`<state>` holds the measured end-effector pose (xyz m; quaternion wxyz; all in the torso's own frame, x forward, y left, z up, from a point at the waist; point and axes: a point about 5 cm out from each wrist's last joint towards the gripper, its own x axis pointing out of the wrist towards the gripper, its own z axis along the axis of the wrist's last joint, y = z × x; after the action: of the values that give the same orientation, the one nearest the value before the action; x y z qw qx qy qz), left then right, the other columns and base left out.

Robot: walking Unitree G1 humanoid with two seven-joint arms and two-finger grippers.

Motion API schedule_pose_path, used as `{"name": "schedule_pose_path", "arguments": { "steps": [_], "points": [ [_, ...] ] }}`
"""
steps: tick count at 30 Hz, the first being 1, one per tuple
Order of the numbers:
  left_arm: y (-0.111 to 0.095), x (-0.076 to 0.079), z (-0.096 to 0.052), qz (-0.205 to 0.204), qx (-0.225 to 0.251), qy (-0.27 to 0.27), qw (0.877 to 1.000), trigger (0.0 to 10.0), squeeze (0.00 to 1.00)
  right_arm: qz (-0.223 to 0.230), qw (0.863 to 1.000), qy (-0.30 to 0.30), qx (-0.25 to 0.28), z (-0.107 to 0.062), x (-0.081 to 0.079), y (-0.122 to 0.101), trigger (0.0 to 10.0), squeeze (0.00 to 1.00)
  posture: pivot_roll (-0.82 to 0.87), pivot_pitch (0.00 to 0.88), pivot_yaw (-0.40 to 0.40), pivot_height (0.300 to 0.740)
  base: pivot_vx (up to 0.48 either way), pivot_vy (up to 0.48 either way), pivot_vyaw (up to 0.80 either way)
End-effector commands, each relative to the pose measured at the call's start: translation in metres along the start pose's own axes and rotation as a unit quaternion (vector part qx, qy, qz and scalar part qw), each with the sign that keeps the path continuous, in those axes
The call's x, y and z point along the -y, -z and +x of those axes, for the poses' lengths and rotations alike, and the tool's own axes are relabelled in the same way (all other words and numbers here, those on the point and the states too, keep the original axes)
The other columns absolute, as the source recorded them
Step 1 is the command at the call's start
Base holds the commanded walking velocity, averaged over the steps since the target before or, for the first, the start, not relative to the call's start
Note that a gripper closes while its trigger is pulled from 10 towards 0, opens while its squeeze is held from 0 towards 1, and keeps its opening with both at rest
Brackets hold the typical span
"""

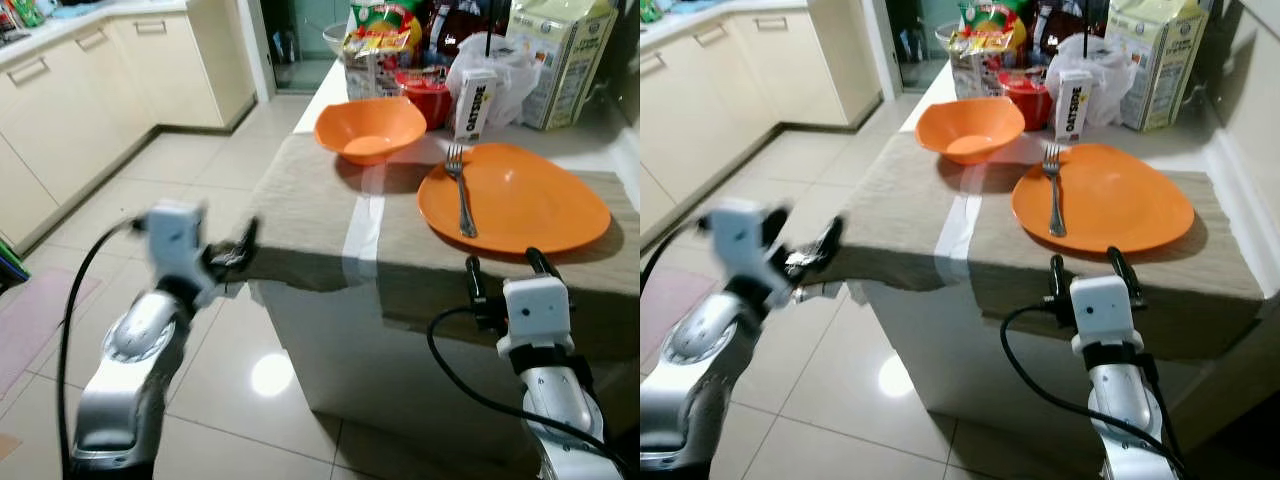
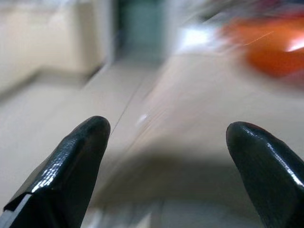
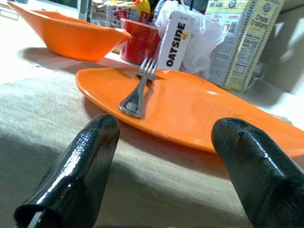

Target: Setting the table

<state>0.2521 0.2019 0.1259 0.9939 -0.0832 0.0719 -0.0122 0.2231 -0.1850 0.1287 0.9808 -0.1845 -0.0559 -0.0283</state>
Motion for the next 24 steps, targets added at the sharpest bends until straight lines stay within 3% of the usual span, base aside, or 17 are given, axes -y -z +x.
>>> {"name": "schedule_pose_path", "arguments": {
  "steps": [1, 3, 5, 6, 10, 14, 16, 18, 20, 22, 23, 24],
  "points": [
    [0.007, -0.013, -0.007, -0.03, -0.013, -0.036, 0.999, 10.0, 0.0, 0.012, 1.0, -0.001, 0.009, 0.004, -0.002, -0.002, 10.0, 0.0, -0.15, 0.0, 0.135, 0.735, 0.0, 0.0, 0.0],
    [0.015, -0.008, -0.018, -0.03, -0.017, -0.024, 0.999, 10.0, 0.0, 0.02, 1.0, 0.005, 0.017, 0.005, -0.001, -0.006, 10.0, 0.0, -0.15, 0.0, 0.135, 0.735, 0.0, 0.0, 0.0],
    [0.015, -0.001, -0.02, -0.022, -0.016, -0.003, 1.0, 10.0, 0.0, 0.022, 1.0, 0.002, 0.021, 0.004, -0.002, -0.009, 10.0, 0.0, -0.15, 0.0, 0.131, 0.735, 0.0, 0.0, 0.0],
    [0.013, 0.011, -0.021, -0.016, -0.01, 0.028, 0.999, 10.0, 0.0, 0.026, 0.999, -0.006, 0.027, 0.002, -0.004, -0.013, 10.0, 0.0, -0.15, 0.0, 0.127, 0.735, 0.0, 0.0, 0.0],
    [0.002, 0.024, -0.015, -0.005, 0.009, 0.058, 0.998, 10.0, 0.0, 0.025, 0.999, -0.014, 0.036, 0.001, -0.007, -0.018, 10.0, 0.0, -0.15, 0.0, 0.127, 0.735, 0.0, 0.0, 0.0],
    [-0.004, 0.027, -0.011, 0.001, 0.017, 0.064, 0.998, 10.0, 0.0, 0.034, 0.998, -0.005, 0.045, 0.009, -0.005, -0.024, 10.0, 0.0, -0.15, 0.0, 0.129, 0.735, 0.0, 0.0, 0.0],
    [-0.01, 0.03, -0.008, 0.014, 0.027, 0.073, 0.997, 10.0, 0.0, 0.049, 0.997, 0.016, 0.062, 0.028, -0.004, -0.039, 10.0, 0.0, -0.15, 0.0, 0.136, 0.735, 0.0, 0.0, 0.0],
    [-0.011, 0.031, -0.008, 0.017, 0.029, 0.076, 0.997, 10.0, 0.0, 0.053, 0.996, 0.019, 0.064, 0.033, -0.003, -0.042, 10.0, 0.0, -0.15, 0.0, 0.136, 0.735, 0.0, 0.0, 0.0],
    [-0.012, 0.033, -0.006, 0.023, 0.031, 0.08, 0.996, 10.0, 0.0, 0.066, 0.995, 0.029, 0.071, 0.049, -0.005, -0.049, 10.0, 0.0, -0.16, 0.0, 0.142, 0.735, 0.0, 0.0, 0.0],
    [-0.015, 0.035, -0.003, 0.034, 0.033, 0.089, 0.995, 10.0, 0.0, 0.079, 0.991, 0.043, 0.1, 0.077, -0.009, -0.067, 10.0, 0.0, -0.15, 0.0, 0.155, 0.735, 0.0, 0.0, 0.0],
    [-0.015, 0.035, -0.003, 0.034, 0.033, 0.089, 0.995, 10.0, 0.0, 0.079, 0.991, 0.043, 0.1, 0.077, -0.009, -0.067, 10.0, 0.0, -0.15, 0.0, 0.155, 0.735, 0.0, 0.0, 0.0],
    [-0.016, 0.037, -0.001, 0.04, 0.036, 0.094, 0.994, 10.0, 0.0, 0.087, 0.989, 0.048, 0.109, 0.089, -0.01, -0.074, 10.0, 0.0, -0.15, 0.0, 0.158, 0.735, 0.0, 0.0, 0.0]
  ]
}}
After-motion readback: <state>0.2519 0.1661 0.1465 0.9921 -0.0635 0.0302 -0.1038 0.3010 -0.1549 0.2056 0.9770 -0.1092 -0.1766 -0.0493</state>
